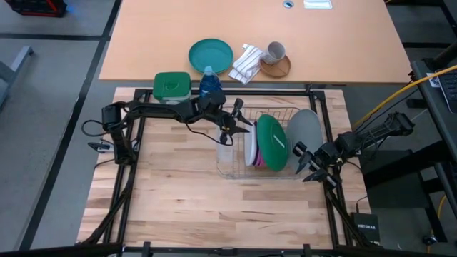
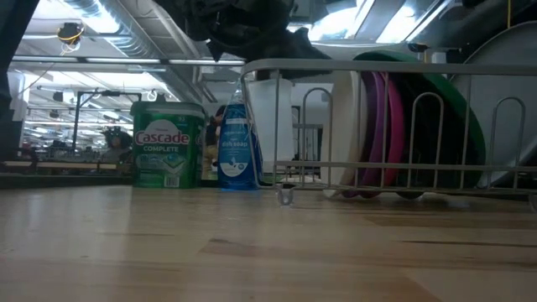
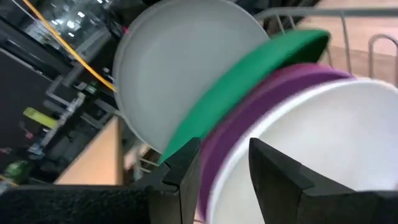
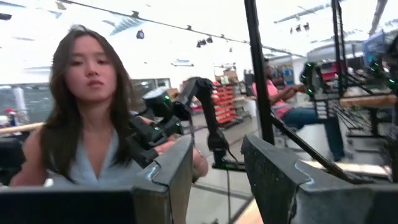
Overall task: Sort dishes
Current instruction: Adjust the green plate on the dish rack, then return to Home Position
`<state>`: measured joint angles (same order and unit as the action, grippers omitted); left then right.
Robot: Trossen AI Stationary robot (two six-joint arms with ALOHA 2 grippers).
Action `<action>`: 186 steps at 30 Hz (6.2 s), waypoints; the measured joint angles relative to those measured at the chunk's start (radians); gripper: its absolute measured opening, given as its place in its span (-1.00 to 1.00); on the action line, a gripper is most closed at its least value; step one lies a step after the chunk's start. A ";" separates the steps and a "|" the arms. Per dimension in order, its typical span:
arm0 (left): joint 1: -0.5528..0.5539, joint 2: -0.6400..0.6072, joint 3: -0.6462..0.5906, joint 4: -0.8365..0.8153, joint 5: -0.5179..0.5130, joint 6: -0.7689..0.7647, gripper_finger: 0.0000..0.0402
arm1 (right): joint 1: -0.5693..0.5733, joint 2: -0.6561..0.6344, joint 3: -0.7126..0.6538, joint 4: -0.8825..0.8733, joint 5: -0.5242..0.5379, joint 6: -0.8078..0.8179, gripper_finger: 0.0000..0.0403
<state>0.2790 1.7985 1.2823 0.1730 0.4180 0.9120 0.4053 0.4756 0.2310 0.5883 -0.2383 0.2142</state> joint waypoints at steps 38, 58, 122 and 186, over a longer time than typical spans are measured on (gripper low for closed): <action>-0.097 -0.045 0.000 0.110 -0.085 -0.055 -0.39 | 0.000 -0.022 0.000 -0.038 -0.012 0.013 -0.27; -0.137 -0.044 0.000 0.107 -0.118 -0.102 -0.39 | 0.000 -0.022 0.000 0.118 0.429 -0.128 -0.27; -0.062 0.093 0.408 -0.538 -0.241 -0.545 -1.00 | 0.000 -0.022 0.000 0.173 0.518 -0.246 -0.27; -0.116 0.402 0.684 -0.242 -0.155 -0.569 -0.99 | 0.000 -0.021 -0.001 0.116 0.516 -0.246 -0.27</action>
<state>0.1631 2.2009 1.9663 -0.0688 0.2630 0.3431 0.4053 0.4541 0.2298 0.7048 0.2775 -0.0322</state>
